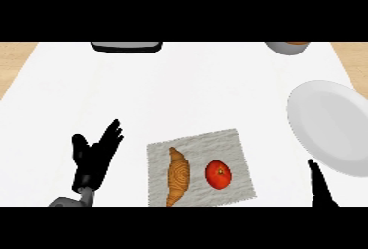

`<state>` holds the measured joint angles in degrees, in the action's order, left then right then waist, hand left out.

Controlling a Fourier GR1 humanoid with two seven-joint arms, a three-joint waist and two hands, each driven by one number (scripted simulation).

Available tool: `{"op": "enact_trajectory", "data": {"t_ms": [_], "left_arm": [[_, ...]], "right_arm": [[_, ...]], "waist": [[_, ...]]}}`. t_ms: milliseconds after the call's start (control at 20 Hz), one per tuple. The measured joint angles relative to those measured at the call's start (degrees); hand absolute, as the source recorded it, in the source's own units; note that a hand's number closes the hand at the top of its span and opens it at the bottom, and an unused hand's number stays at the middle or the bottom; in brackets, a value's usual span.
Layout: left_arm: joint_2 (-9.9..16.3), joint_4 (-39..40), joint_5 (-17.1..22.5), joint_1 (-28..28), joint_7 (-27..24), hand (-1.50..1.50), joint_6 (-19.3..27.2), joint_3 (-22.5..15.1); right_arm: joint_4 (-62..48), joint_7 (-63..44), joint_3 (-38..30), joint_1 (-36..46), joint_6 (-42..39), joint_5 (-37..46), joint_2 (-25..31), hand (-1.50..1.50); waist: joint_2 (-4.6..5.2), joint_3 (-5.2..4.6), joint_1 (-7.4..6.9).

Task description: Pick the tomato from the placemat and place it in the plate

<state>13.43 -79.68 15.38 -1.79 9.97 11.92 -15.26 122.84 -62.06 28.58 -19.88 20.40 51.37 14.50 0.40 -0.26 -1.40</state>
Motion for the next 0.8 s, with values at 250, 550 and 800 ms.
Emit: {"op": "enact_trajectory", "data": {"t_ms": [250,550,800], "left_arm": [[0.7,-0.1,0.5,0.2,-0.3,0.0,-1.3,1.2],[0.3,-1.1,0.1,1.1,0.2,0.0,-1.1,1.4],[0.3,-0.3,0.2,0.8,0.2,0.0,-2.0,2.5]], "right_arm": [[-6.1,-4.6,1.9,8.2,-5.8,7.0,-8.6,-1.5],[-11.9,-6.7,2.6,14.0,-8.5,5.6,-12.8,-1.5],[-17.3,-6.6,4.2,16.9,-7.3,4.1,-13.6,-1.5]], "waist": [[-0.15,0.08,0.24],[-0.26,0.19,0.59],[-0.3,0.23,0.92]]}}
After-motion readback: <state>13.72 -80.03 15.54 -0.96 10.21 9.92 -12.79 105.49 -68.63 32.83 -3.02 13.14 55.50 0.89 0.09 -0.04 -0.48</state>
